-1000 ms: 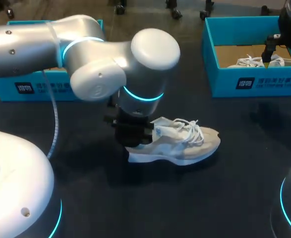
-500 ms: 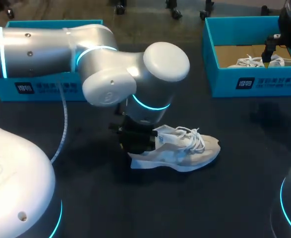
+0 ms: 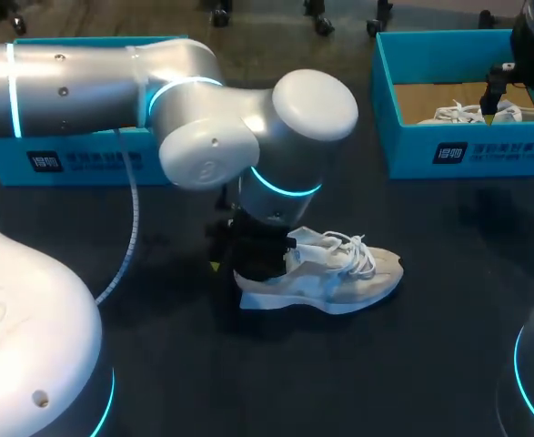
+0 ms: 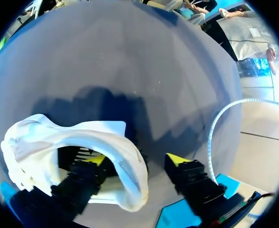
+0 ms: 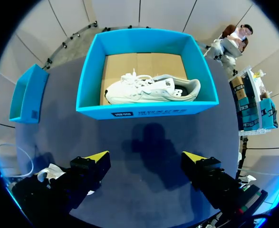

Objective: Take the shoe out of the shoebox, open the shoe tongue, remove and reinsert the insole, then place the shoe into the shoebox

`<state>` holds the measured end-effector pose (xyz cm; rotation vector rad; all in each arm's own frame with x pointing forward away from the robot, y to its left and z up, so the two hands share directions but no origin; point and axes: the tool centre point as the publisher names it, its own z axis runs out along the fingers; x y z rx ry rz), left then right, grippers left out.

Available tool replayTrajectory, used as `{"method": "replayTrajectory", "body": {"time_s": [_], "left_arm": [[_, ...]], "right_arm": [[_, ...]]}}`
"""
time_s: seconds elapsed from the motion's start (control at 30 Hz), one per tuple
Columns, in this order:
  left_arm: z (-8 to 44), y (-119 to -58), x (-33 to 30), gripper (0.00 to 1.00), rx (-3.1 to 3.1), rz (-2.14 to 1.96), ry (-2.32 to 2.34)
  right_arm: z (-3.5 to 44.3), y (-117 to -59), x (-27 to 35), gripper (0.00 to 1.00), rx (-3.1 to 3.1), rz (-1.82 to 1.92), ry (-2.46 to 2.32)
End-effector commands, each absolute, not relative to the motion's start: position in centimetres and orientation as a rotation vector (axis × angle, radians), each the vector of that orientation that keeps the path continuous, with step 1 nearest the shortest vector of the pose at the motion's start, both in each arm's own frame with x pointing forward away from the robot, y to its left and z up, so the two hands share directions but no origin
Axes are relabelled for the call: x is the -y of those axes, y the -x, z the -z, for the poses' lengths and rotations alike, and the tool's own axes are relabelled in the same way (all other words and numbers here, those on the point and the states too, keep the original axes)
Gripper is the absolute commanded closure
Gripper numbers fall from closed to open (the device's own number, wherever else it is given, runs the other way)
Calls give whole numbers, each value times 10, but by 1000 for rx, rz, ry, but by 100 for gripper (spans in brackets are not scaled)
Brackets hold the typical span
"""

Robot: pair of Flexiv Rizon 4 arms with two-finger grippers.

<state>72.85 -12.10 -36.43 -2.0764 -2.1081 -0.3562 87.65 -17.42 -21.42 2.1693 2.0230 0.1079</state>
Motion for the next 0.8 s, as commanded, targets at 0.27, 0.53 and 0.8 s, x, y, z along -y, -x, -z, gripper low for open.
{"method": "replayTrajectory", "body": {"time_s": [0.27,0.53,0.8], "left_arm": [[307,-728,91,0,2285,113,1972],[280,-723,85,0,2476,-252,1699],[277,-715,71,0,2541,-575,1440]], "right_arm": [[214,-876,175,0,-2023,-112,-2169],[214,-876,175,0,-2023,-112,-2169],[214,-876,175,0,-2023,-112,-2169]]}}
